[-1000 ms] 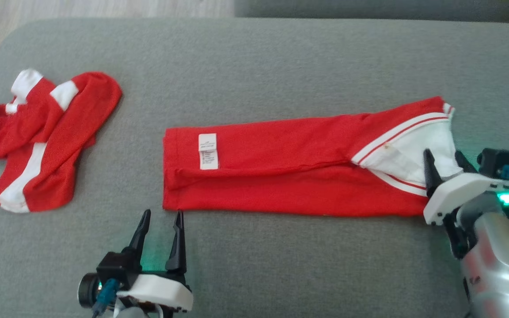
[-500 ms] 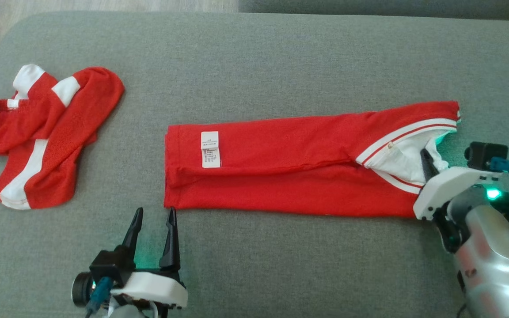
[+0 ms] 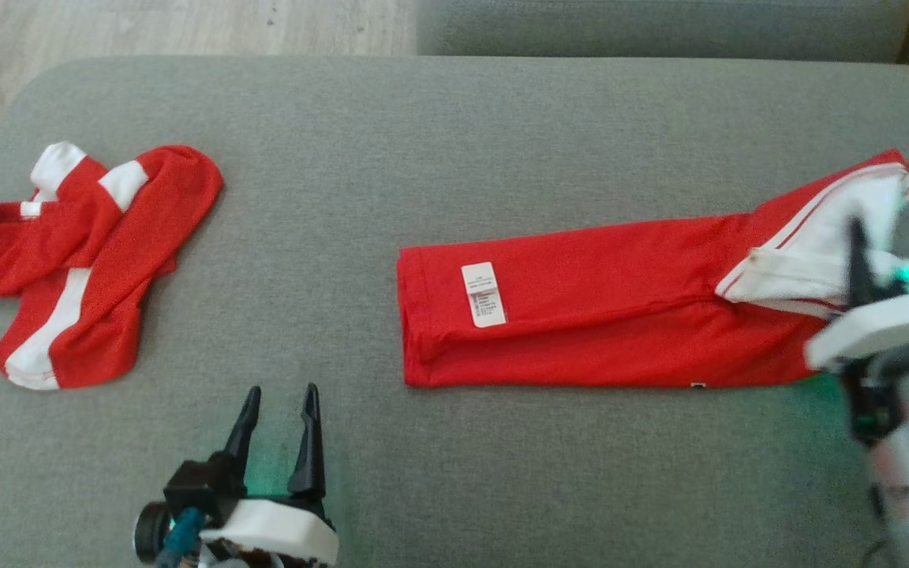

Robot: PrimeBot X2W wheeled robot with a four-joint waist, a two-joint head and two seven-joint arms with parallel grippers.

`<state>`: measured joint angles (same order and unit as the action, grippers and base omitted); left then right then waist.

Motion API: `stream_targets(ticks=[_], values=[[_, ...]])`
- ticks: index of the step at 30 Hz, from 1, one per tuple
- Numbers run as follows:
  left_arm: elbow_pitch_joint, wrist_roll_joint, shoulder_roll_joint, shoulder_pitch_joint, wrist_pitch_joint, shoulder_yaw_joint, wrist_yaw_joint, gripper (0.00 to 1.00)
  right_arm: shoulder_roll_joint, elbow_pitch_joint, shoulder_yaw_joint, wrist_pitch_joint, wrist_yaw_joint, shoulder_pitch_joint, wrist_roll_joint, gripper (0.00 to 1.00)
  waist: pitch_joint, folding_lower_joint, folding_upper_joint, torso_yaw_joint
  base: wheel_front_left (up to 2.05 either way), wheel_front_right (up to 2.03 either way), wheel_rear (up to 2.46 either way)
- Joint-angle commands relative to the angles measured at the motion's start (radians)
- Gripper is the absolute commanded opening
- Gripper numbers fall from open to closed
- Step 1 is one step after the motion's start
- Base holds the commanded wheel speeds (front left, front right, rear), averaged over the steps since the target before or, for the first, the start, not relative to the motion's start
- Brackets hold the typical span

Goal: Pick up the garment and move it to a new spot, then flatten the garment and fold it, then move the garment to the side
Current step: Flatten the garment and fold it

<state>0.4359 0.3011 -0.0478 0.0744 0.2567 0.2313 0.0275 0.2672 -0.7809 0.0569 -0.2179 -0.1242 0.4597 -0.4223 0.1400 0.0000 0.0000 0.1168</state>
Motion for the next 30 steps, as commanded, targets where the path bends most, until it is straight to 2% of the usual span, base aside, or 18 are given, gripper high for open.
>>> stream_targets(ticks=[1,7,11,16,22,24,25,30], values=[[-0.021,0.007,-0.002,0.008,0.005,-0.020,0.000,1.00,-0.014,0.062,0.053,-0.016,-0.007,-0.010,-0.018,0.00,-0.007,0.0000,0.0000,0.009,0.00,0.00,0.00],[-0.017,0.009,-0.002,0.008,0.005,0.030,0.005,1.00,-0.077,0.273,0.252,0.015,-0.007,-0.086,-0.136,0.00,-0.019,0.0000,0.0000,0.065,0.00,0.00,0.00],[-0.020,0.004,-0.002,0.011,0.005,0.054,0.006,1.00,-0.098,0.344,0.353,0.062,-0.007,-0.111,-0.181,0.00,-0.023,0.0000,0.0000,0.133,0.00,0.00,0.00],[-0.012,-0.002,-0.002,0.004,0.005,0.086,0.012,1.00,-0.129,0.346,0.421,0.091,-0.007,-0.099,-0.198,0.00,-0.028,0.0000,0.0000,0.228,0.00,0.00,0.00],[-0.008,0.004,-0.002,-0.010,0.005,0.112,0.011,1.00,-0.148,0.294,0.446,0.097,-0.007,-0.078,-0.194,0.00,-0.028,0.0000,0.0000,0.309,0.00,0.00,0.00],[-0.007,0.008,-0.002,-0.016,0.005,0.115,0.009,1.00,-0.158,0.255,0.435,0.071,-0.007,-0.061,-0.174,0.71,-0.027,0.0000,0.0000,0.331,0.00,0.00,0.00],[-0.007,0.008,-0.002,-0.018,0.005,0.114,0.008,1.00,-0.162,0.245,0.427,0.058,-0.007,-0.057,-0.171,1.00,-0.027,0.0000,0.0000,0.332,0.00,0.00,0.00],[-0.015,0.003,-0.002,-0.023,0.005,0.092,-0.002,1.00,-0.173,0.228,0.377,-0.009,-0.007,-0.042,-0.146,1.00,-0.032,0.0000,0.0000,0.293,0.00,0.00,0.00]])
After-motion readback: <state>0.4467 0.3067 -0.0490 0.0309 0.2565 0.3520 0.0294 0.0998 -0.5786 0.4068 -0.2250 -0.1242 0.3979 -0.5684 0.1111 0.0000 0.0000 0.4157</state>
